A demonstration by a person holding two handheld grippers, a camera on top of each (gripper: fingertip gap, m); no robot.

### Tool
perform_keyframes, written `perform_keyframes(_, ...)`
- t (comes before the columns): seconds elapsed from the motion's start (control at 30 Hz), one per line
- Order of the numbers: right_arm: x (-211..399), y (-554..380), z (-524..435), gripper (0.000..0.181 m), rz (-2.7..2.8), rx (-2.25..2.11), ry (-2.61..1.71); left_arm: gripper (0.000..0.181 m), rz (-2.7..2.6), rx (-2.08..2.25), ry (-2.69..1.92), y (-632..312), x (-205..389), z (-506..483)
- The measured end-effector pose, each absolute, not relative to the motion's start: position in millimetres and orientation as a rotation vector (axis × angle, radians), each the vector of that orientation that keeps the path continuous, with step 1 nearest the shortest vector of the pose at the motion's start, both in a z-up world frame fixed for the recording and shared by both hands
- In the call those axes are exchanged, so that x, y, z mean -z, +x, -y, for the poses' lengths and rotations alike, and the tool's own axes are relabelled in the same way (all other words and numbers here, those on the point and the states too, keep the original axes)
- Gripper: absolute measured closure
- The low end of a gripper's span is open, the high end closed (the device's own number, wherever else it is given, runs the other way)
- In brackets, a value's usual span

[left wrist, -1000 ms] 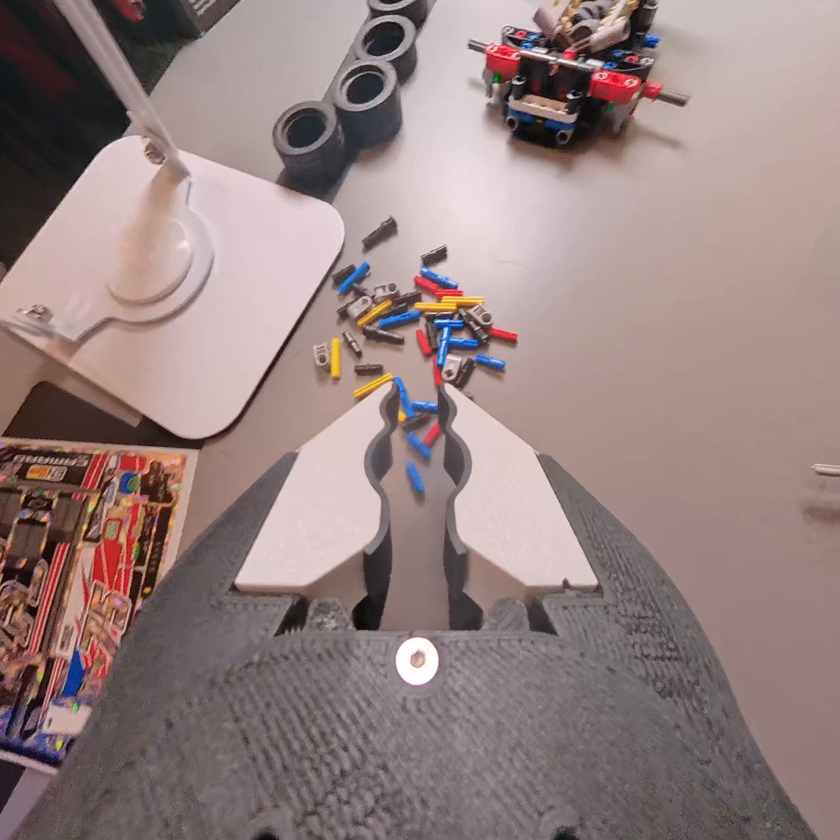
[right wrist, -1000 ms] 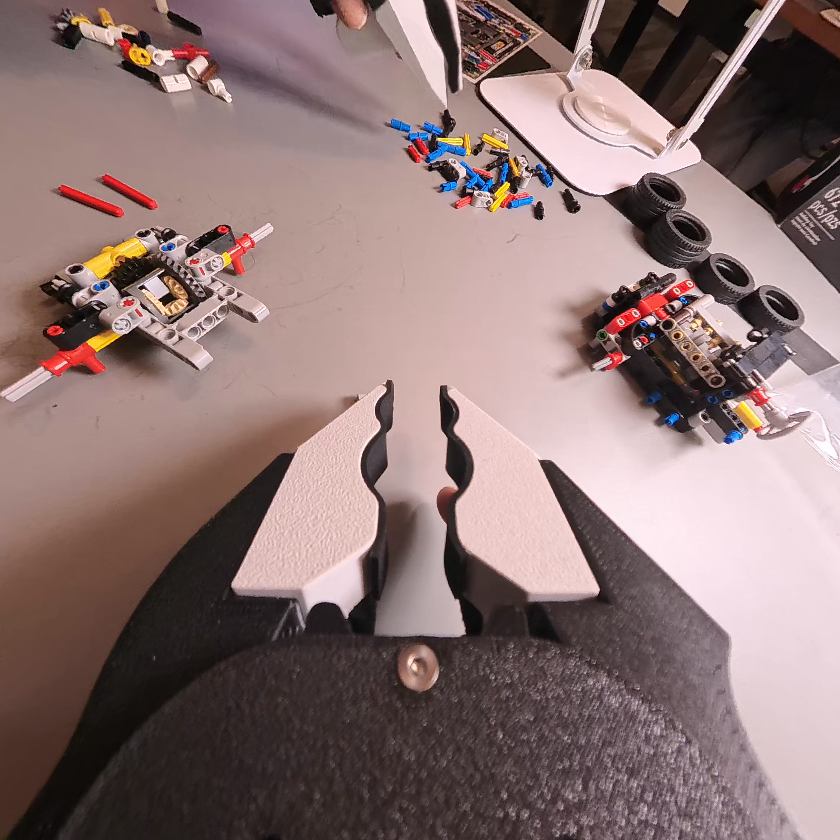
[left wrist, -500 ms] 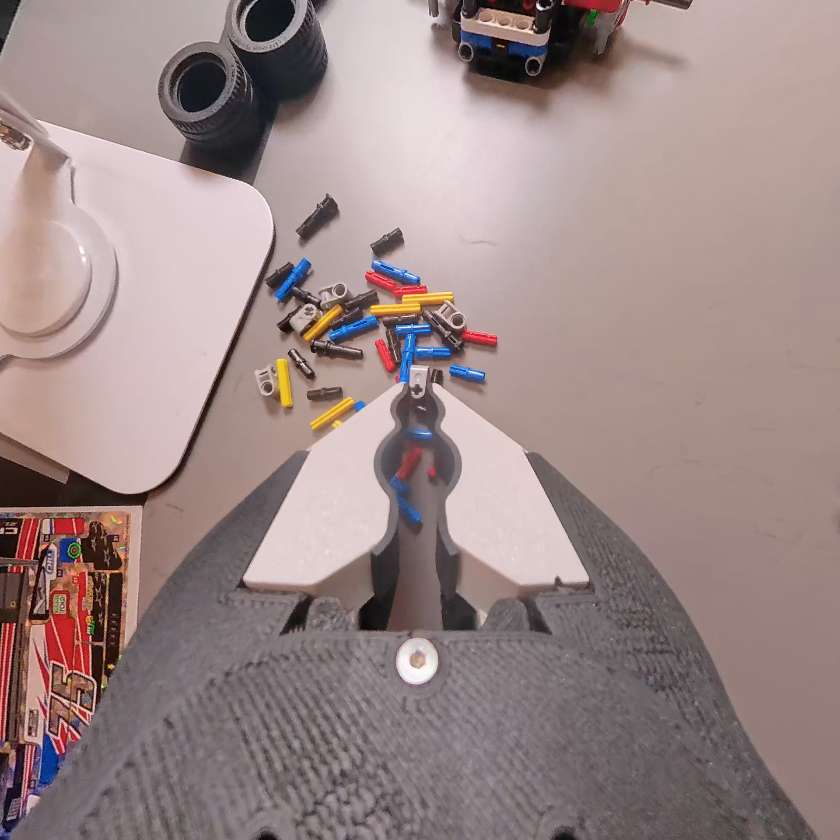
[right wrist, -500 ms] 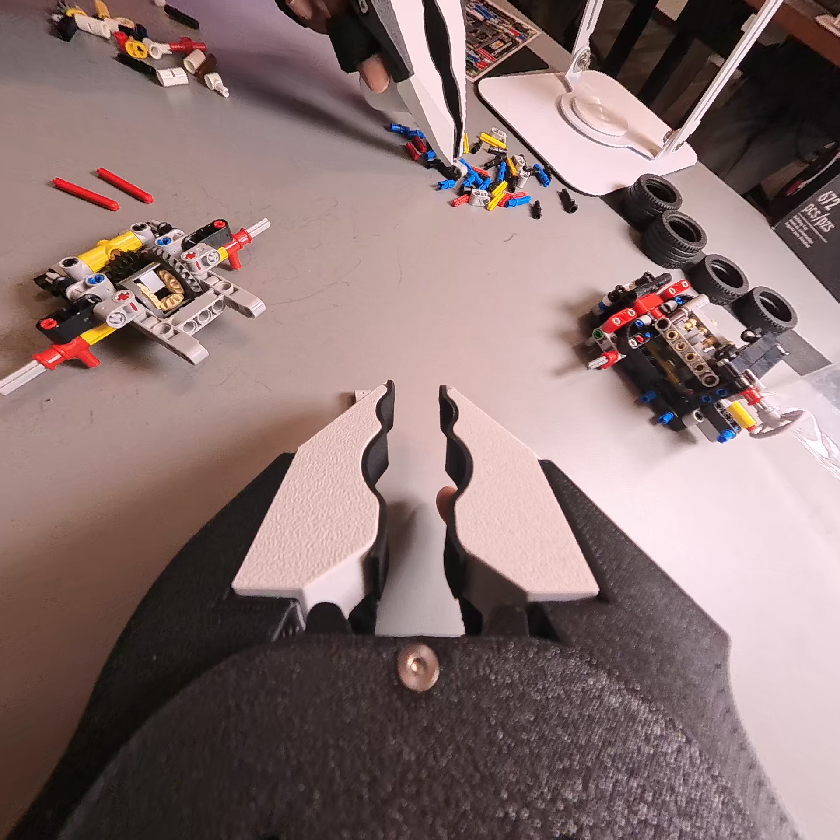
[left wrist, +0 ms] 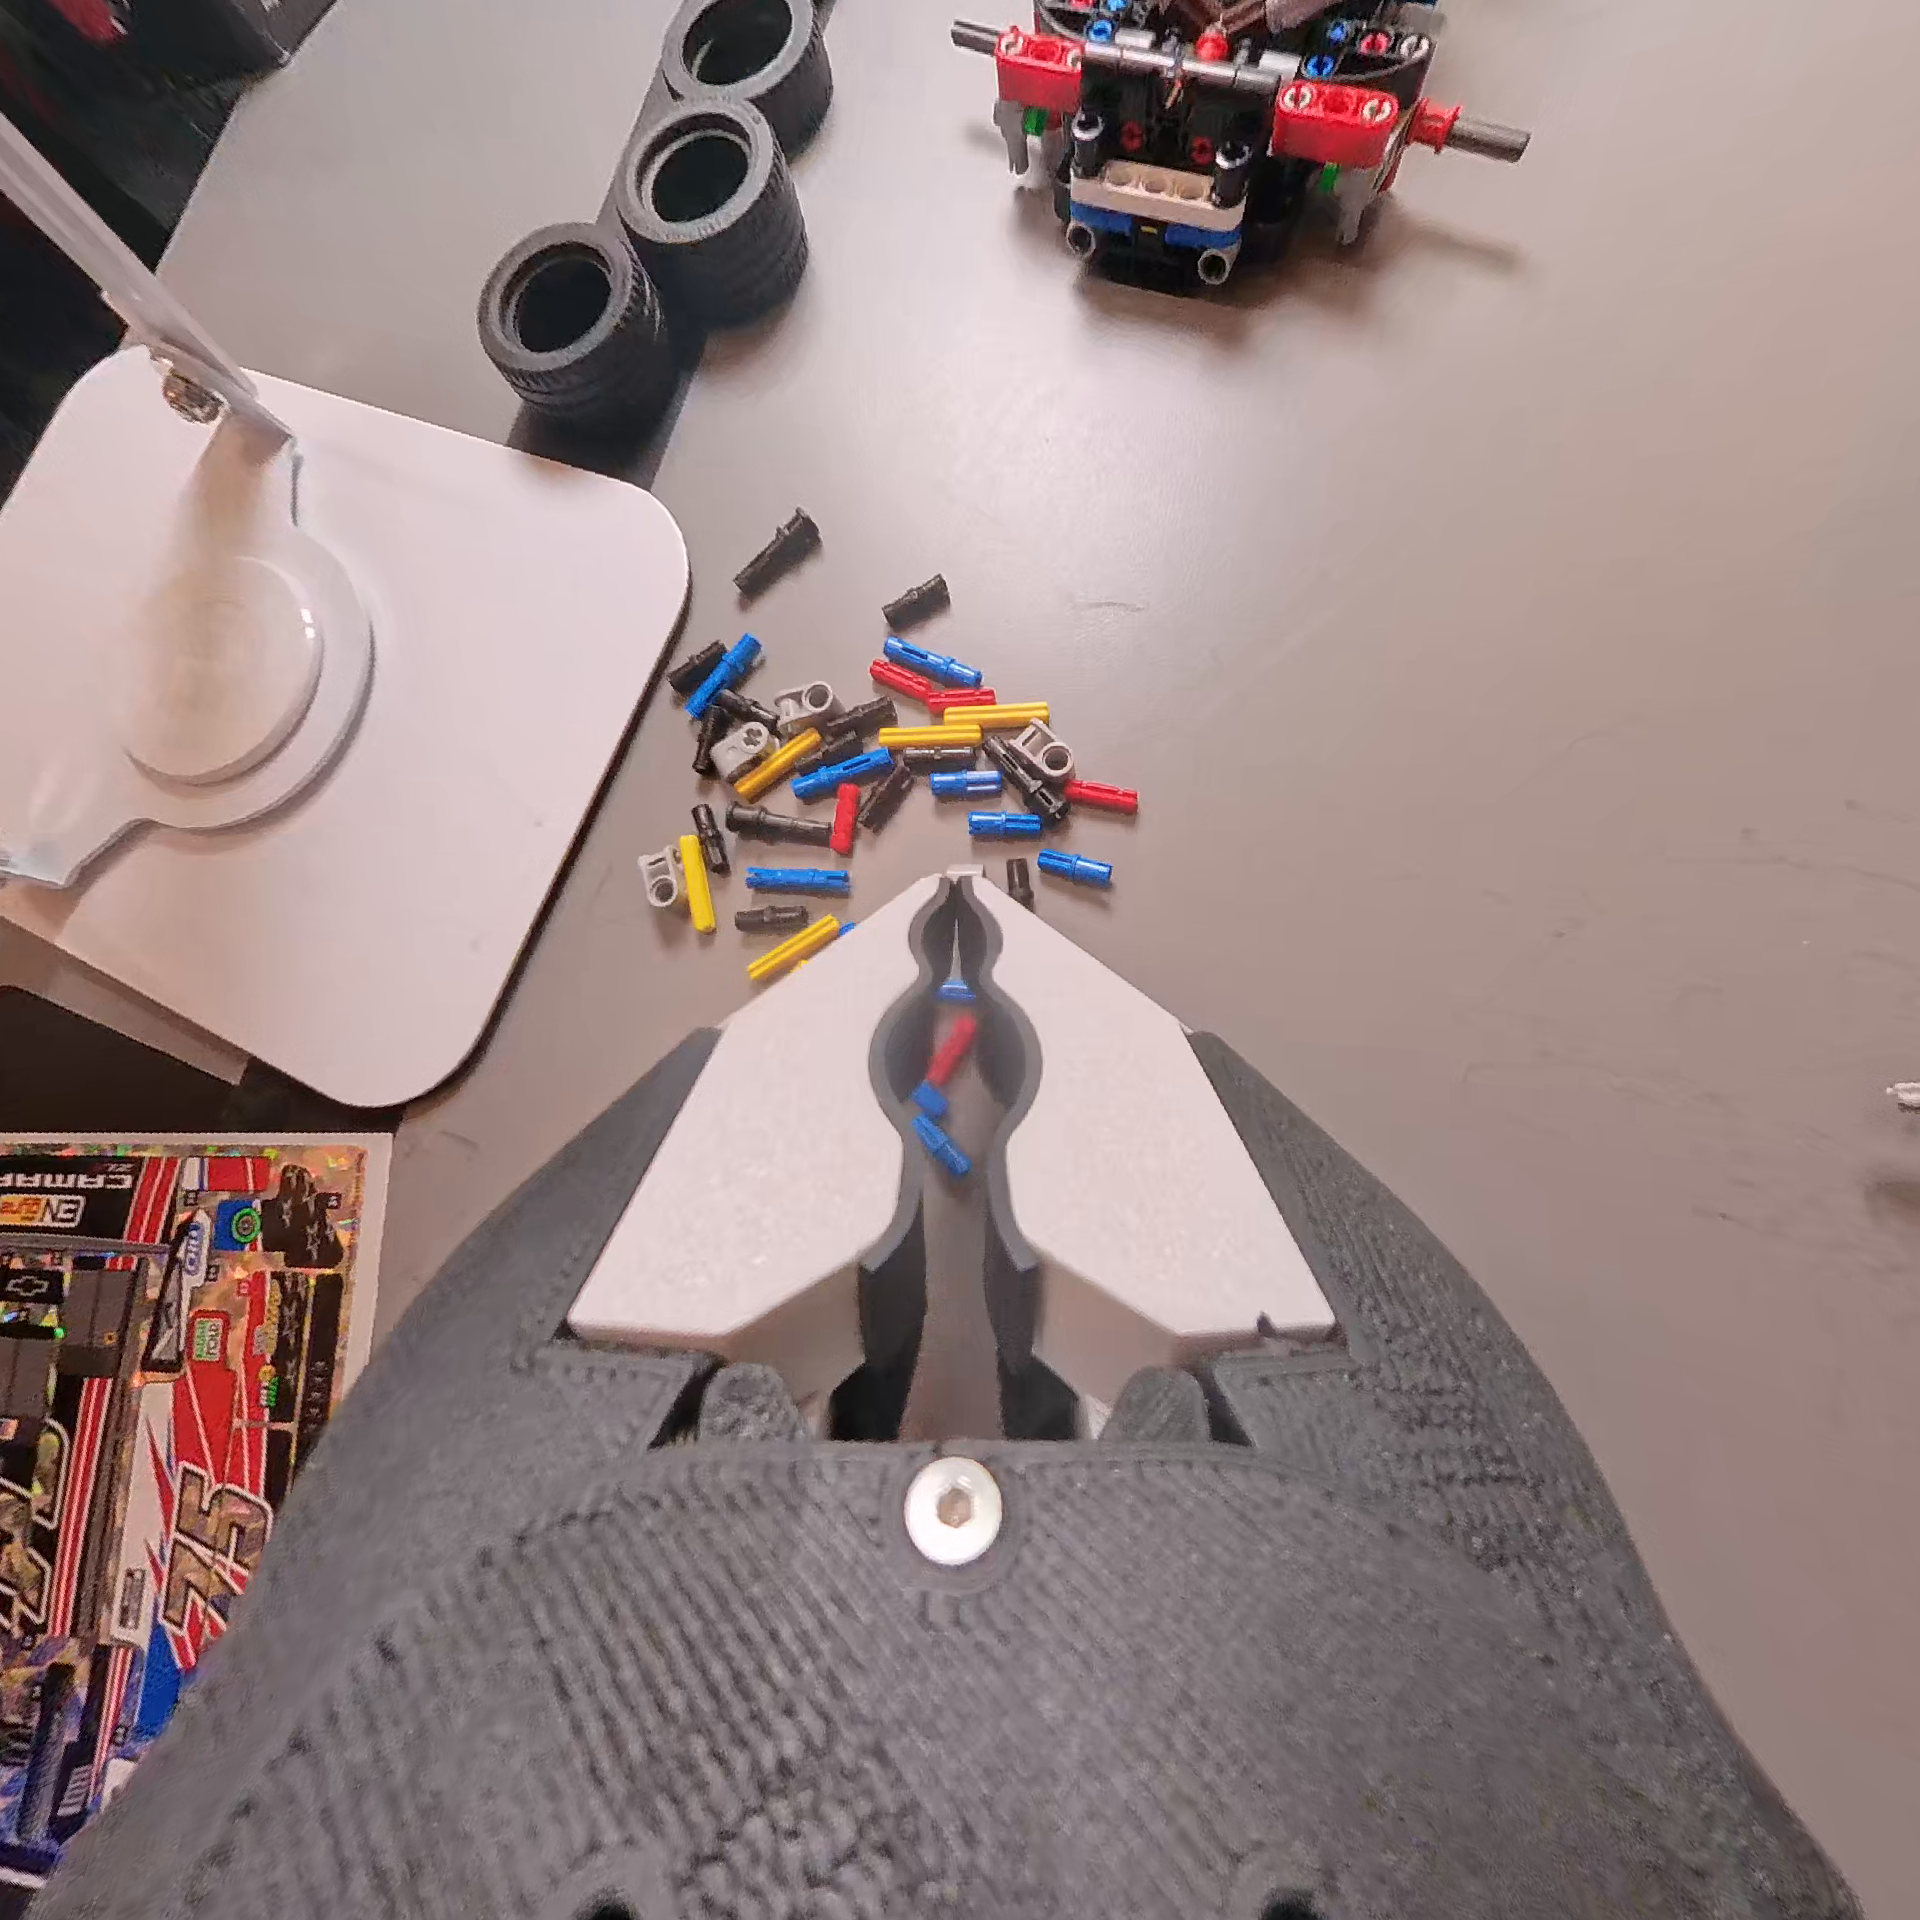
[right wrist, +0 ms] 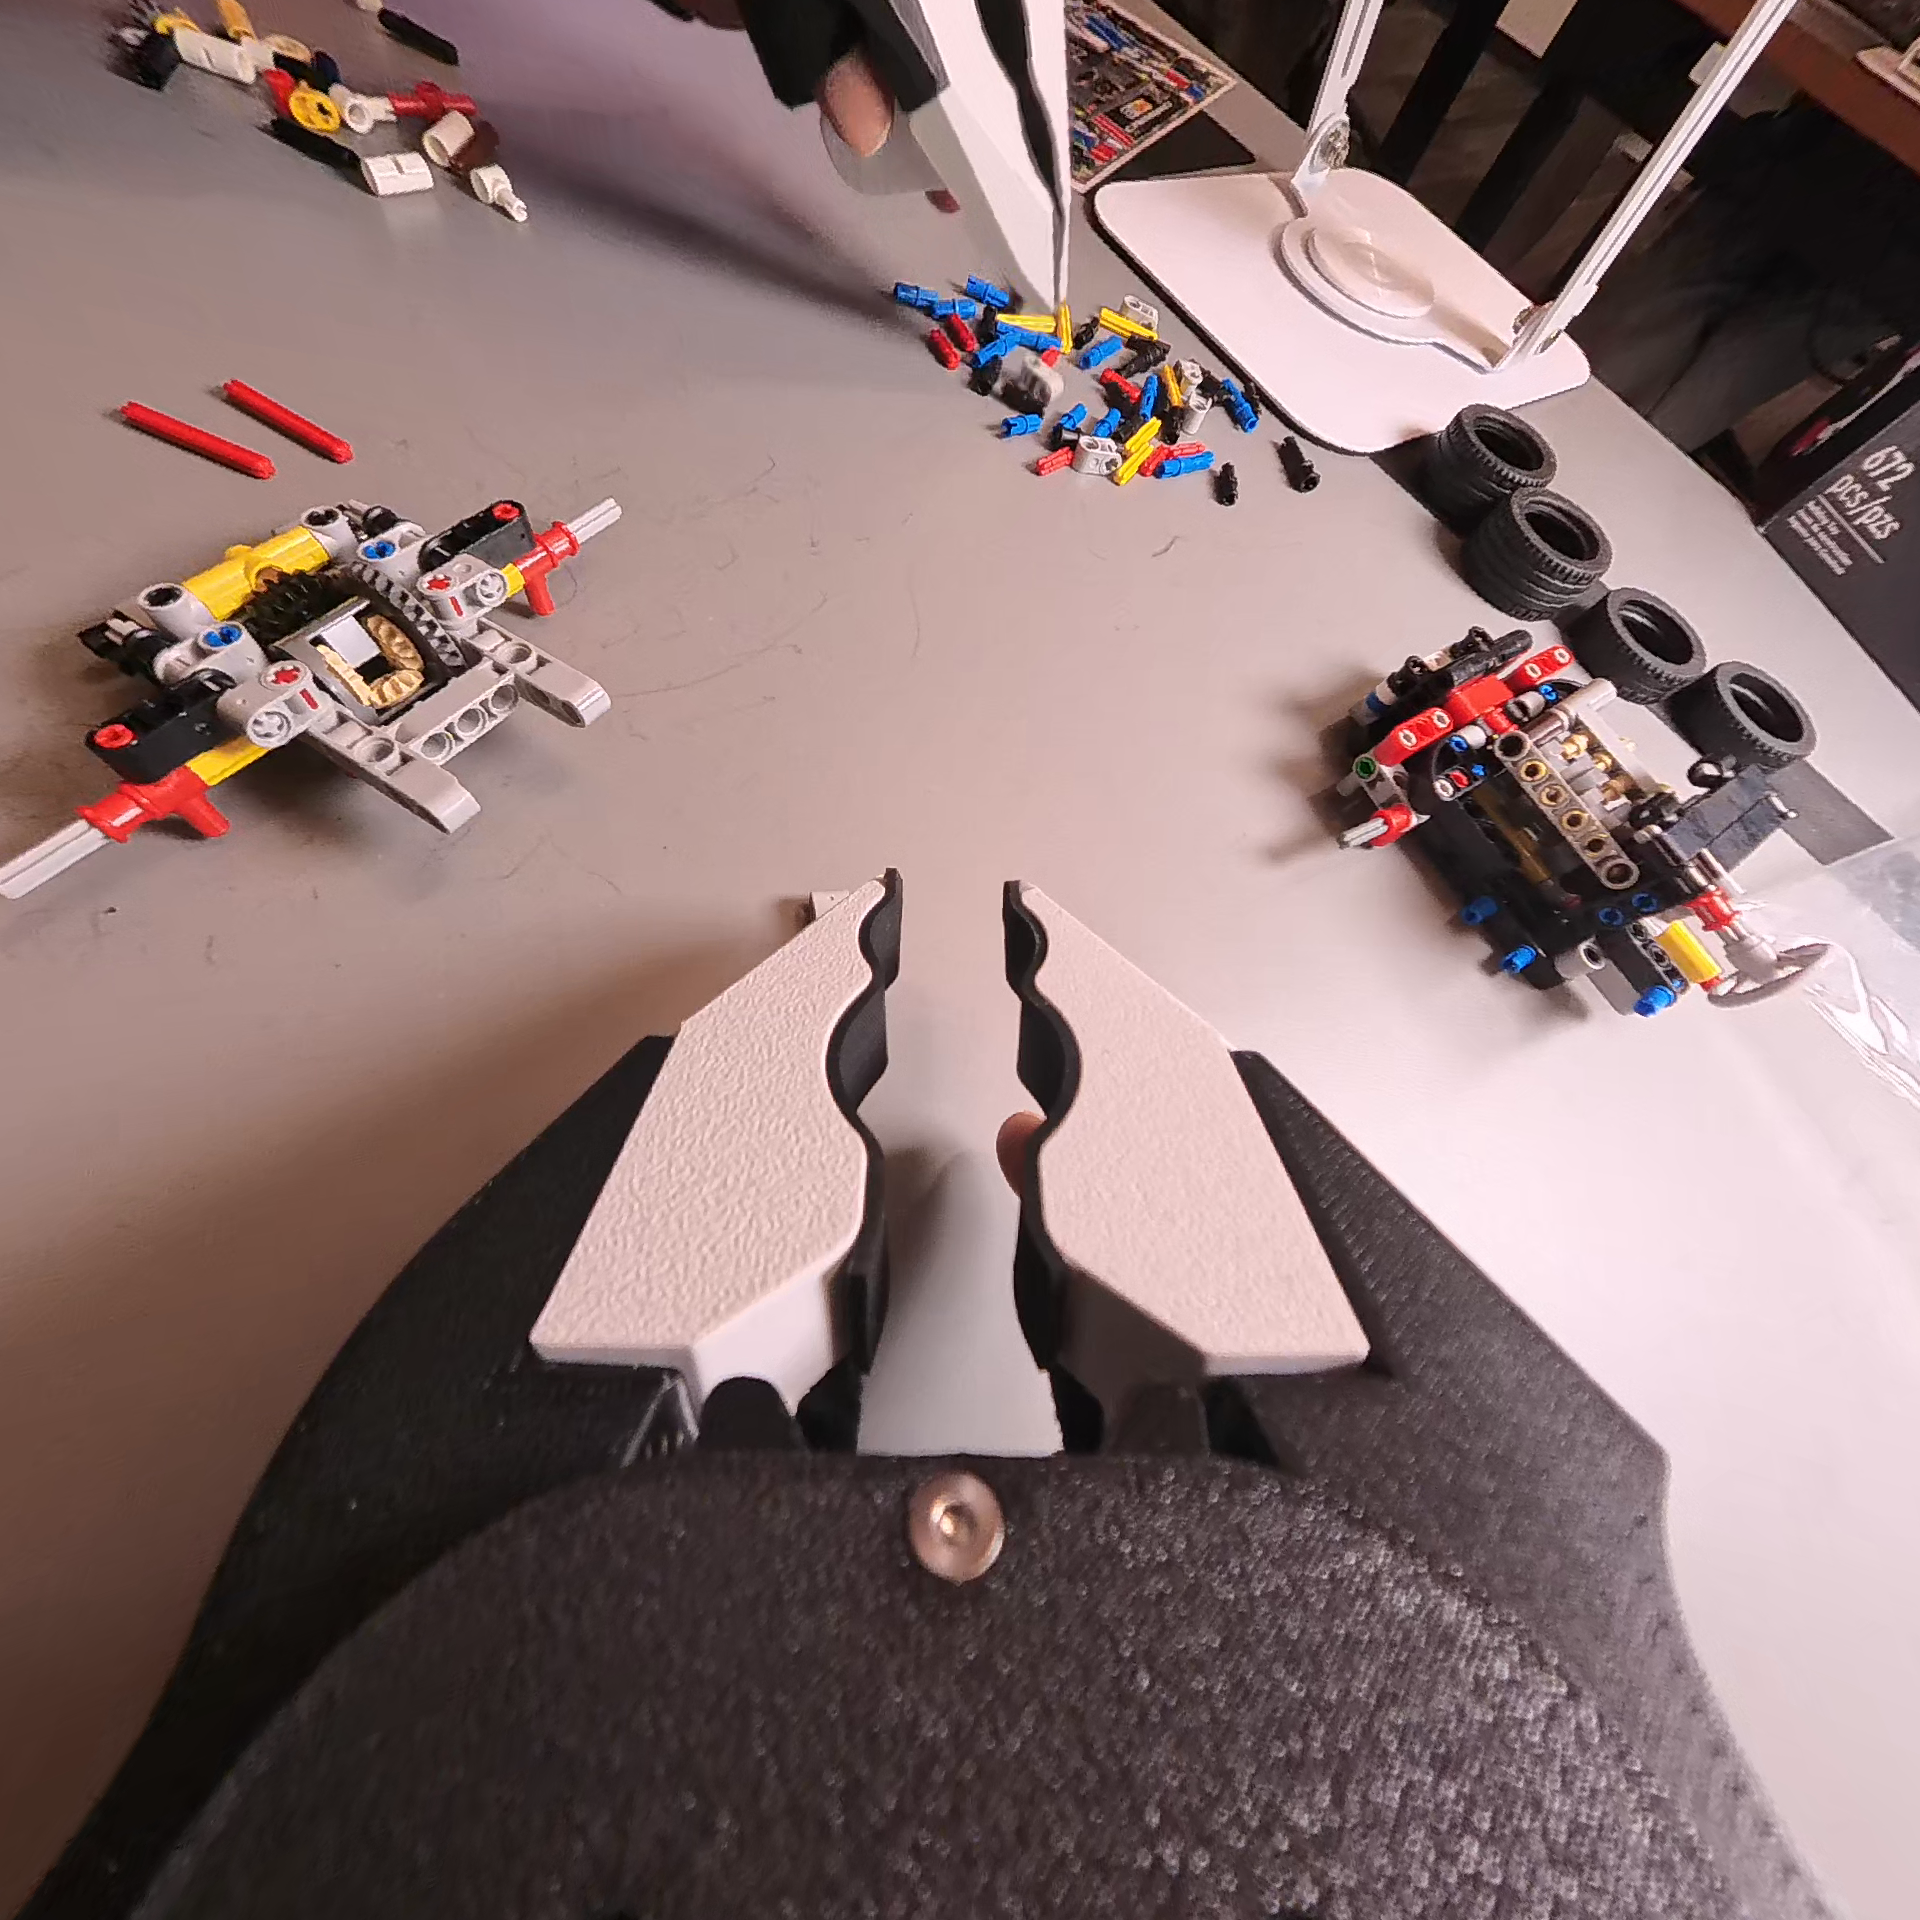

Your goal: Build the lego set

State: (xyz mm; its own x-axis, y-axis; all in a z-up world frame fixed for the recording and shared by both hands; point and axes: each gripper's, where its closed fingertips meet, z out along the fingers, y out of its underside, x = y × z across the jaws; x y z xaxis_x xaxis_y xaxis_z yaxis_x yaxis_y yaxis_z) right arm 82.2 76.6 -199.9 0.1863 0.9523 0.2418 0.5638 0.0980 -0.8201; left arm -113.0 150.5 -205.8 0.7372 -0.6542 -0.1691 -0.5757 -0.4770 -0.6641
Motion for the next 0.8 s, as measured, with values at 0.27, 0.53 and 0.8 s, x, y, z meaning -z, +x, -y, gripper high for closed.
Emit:
perform_keyframes(0.27, 198.3, 82.0, -76.4, 0.163, 1.485, -0.548, -1.568, 0.181, -0.884, 0.263, -2.106, -94.0, 177.8, -139.5)
perform_keyframes(0.53, 197.1, 82.4, -77.0, 0.163, 1.480, -0.542, -1.564, 0.181, -1.025, 0.504, -1.973, -29.2, 174.4, -97.7)
perform_keyframes(0.8, 195.9, 83.5, -78.4, 0.163, 1.473, -0.536, -1.562, 0.181, -1.012, 0.344, -2.071, -38.2, 195.1, -93.8)
